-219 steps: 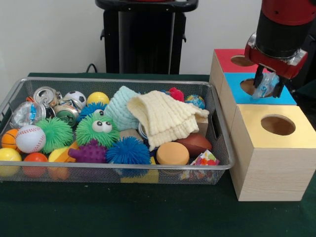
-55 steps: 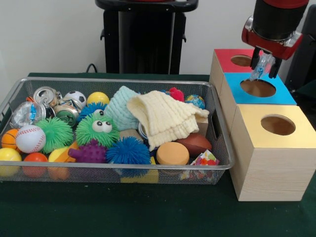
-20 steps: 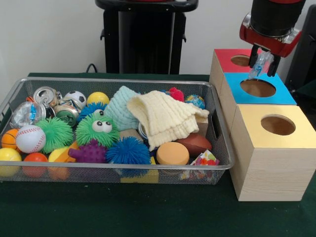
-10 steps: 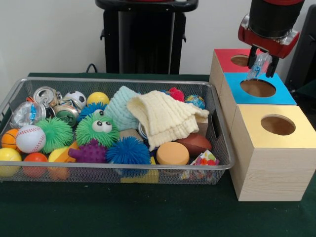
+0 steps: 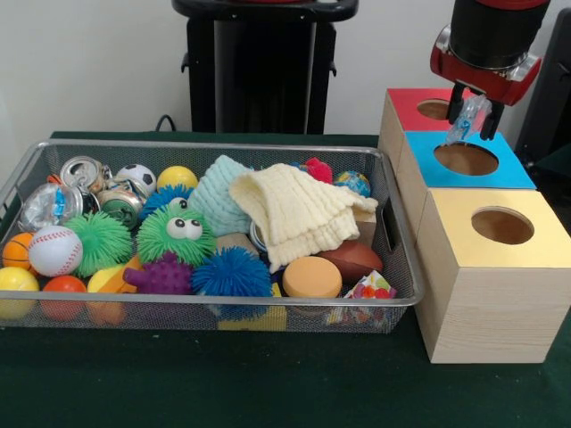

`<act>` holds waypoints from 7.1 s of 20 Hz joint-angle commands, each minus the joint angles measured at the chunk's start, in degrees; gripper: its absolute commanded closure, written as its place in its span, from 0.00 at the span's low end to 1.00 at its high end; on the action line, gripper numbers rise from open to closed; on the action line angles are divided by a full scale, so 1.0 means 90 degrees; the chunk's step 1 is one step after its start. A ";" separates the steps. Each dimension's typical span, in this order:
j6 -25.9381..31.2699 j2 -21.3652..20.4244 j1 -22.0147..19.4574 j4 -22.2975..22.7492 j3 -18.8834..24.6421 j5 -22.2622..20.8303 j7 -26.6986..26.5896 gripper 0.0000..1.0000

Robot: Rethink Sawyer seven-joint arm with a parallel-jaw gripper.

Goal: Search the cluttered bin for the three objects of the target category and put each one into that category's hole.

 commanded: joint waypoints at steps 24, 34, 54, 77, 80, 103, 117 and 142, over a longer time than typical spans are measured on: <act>-0.0193 -0.0016 -0.0139 0.0546 0.0345 0.0075 0.0420 1.00; -0.0090 0.0131 -0.0109 0.0543 0.0472 0.0297 0.0557 1.00; -0.0221 0.0132 -0.0080 0.0552 0.0451 0.0326 0.0502 1.00; -0.0084 0.0327 -0.0173 0.0345 0.0552 0.0330 0.0364 0.00; -0.0270 0.0362 -0.0129 0.0299 0.0484 0.0304 0.0471 0.00; -0.1397 0.0227 0.0438 0.0316 -0.0243 -0.0519 0.0864 0.00; -0.2291 -0.0145 0.0614 0.0106 -0.0659 -0.0896 0.0531 0.00; -0.1921 -0.0510 -0.0006 0.0494 0.0023 -0.0994 0.0021 0.00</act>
